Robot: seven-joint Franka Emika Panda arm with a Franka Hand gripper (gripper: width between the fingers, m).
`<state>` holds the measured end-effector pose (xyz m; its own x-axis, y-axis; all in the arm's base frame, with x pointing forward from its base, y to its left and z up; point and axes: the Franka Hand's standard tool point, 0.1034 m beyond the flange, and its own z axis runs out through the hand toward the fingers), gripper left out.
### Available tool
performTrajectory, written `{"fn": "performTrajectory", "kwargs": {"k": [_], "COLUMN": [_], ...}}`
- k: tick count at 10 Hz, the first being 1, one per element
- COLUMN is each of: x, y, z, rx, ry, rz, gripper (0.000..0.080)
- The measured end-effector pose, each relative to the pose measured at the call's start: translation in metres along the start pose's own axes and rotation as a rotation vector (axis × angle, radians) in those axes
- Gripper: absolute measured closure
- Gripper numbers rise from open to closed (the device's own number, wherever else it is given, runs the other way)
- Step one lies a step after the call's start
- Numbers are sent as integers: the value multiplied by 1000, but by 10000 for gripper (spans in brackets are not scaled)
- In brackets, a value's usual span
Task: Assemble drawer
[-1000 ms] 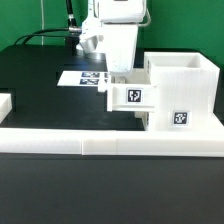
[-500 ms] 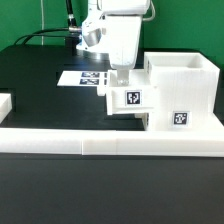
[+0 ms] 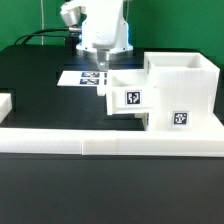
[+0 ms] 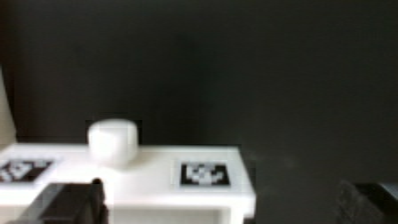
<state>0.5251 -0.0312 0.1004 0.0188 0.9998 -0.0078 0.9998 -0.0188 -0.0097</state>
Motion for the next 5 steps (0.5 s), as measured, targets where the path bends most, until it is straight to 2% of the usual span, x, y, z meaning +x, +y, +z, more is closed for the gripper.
{"fn": "performTrajectory", "kwargs": {"k": [2,4,5], "x": [4,-1,-5], "y": [-1,-2,-1], "z": [2,4,10], "rx": [3,6,16], "ry": [3,5,12], "rz": [10,5,-48], "gripper": [151,151,151]}}
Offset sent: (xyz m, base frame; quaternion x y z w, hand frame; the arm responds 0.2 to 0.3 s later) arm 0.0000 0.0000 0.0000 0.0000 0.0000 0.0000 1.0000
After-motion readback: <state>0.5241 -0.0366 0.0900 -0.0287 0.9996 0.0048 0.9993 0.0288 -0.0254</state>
